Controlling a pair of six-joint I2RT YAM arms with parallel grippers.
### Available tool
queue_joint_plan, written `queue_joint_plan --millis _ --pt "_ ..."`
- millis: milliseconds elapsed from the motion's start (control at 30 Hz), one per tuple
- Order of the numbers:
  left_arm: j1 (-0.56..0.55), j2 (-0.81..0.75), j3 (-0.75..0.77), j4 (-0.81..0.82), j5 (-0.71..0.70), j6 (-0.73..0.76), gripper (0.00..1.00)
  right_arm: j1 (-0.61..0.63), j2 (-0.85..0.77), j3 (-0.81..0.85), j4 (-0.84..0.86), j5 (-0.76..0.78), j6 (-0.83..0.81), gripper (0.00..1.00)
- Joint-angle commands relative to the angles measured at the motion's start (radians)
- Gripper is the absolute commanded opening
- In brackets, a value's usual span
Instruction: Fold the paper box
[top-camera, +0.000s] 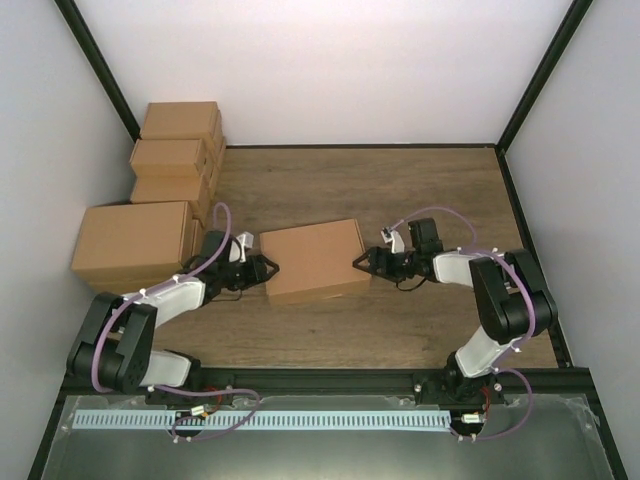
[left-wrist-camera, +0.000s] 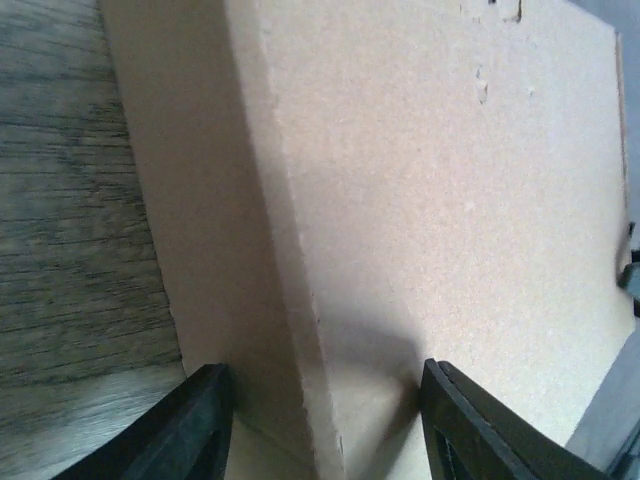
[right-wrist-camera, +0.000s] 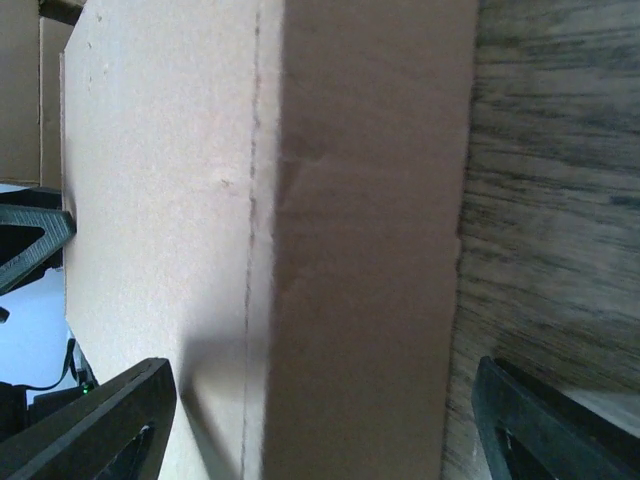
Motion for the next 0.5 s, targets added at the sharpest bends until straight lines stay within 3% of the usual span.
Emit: queue_joint_plan --millis 0,133,300,367,467 --pt "0.002 0.014 0.006 0.027 0.044 0.028 0.48 -0.006 0.006 -0.008 0.055 -0.04 0.012 0.84" --pt "0.002 -0.003 0.023 -0.018 0.019 0.048 0.42 -0.007 0.003 -0.022 0.055 -0.041 0.017 0.82" --pt "0.002 0.005 0.044 -0.036 0.053 0.058 0.34 -0.007 -0.02 -0.098 0.134 -0.088 0.07 0.7" --pt "0.002 0.003 0.057 -0.046 0.067 0.059 0.41 -0.008 -0.033 -0.125 0.158 -0.088 0.088 0.63" --pt "0.002 -0.02 0.076 -0.081 0.034 0.064 0.59 -0.009 -0.039 -0.152 0.187 -0.085 0.111 0.53"
